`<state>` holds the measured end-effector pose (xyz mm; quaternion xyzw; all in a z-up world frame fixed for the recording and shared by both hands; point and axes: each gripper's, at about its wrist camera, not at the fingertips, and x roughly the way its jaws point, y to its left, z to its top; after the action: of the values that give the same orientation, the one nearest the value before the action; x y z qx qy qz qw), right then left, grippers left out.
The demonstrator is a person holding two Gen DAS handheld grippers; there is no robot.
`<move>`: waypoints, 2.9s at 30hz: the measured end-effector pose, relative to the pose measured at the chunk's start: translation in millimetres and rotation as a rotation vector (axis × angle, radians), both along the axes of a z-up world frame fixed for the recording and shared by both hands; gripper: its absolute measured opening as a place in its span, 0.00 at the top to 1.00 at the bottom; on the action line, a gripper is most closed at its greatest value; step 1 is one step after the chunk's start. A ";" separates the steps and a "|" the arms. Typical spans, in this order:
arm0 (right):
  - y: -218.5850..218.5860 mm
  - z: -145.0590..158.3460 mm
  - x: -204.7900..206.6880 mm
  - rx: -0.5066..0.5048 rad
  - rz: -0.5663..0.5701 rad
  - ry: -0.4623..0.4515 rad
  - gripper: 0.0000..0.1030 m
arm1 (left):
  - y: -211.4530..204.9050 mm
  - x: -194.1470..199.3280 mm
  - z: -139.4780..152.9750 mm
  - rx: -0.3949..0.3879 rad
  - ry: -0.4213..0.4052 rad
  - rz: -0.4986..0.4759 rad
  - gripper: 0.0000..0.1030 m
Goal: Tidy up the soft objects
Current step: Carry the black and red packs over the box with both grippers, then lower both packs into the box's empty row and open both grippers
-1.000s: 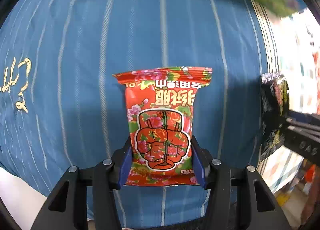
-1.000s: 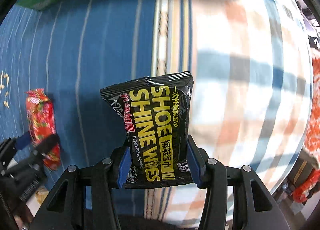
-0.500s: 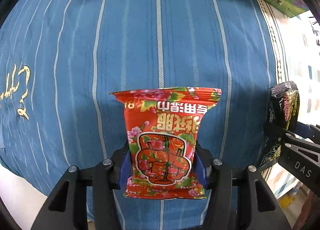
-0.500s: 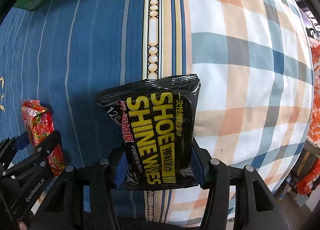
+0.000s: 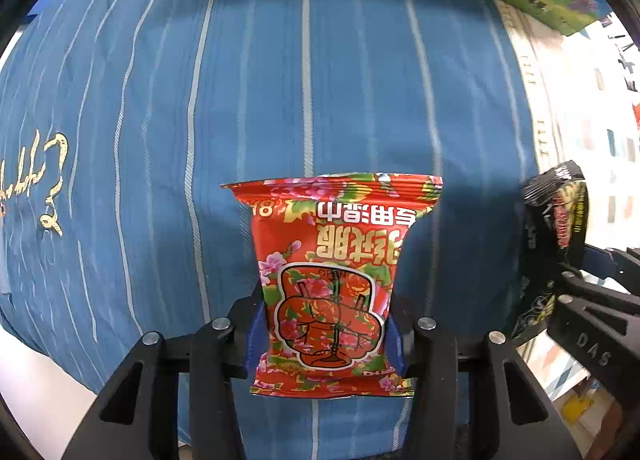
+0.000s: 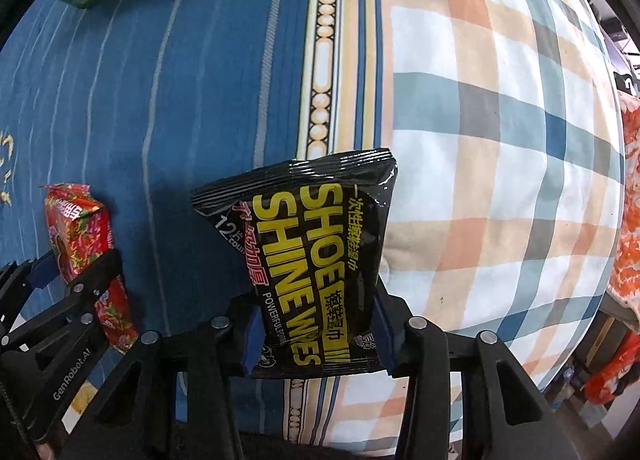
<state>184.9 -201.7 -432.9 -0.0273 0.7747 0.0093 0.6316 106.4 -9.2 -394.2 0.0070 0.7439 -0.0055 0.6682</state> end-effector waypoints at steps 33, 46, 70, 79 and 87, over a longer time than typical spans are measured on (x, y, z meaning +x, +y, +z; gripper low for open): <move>24.3 234.2 18.9 0.263 -0.008 -0.359 0.56 | 15.7 53.1 200.8 -0.107 -0.385 0.026 0.57; 31.6 251.1 137.2 0.298 -0.056 -0.468 0.56 | 37.7 175.7 233.1 -0.138 -0.418 0.014 0.57; 45.6 86.4 251.4 0.225 -0.087 -0.201 0.56 | 32.9 290.4 65.8 -0.129 -0.012 0.003 0.56; 55.5 48.3 261.0 0.214 -0.050 -0.126 0.55 | 18.3 293.0 43.0 -0.069 0.039 -0.044 0.56; 58.7 32.2 278.7 0.214 -0.075 -0.114 0.53 | 14.7 287.5 47.5 -0.074 0.027 -0.034 0.54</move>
<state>463.6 -142.9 -400.7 0.0687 0.7326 0.0669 0.6739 393.8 5.4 -346.7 -0.0052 0.7520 -0.0443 0.6576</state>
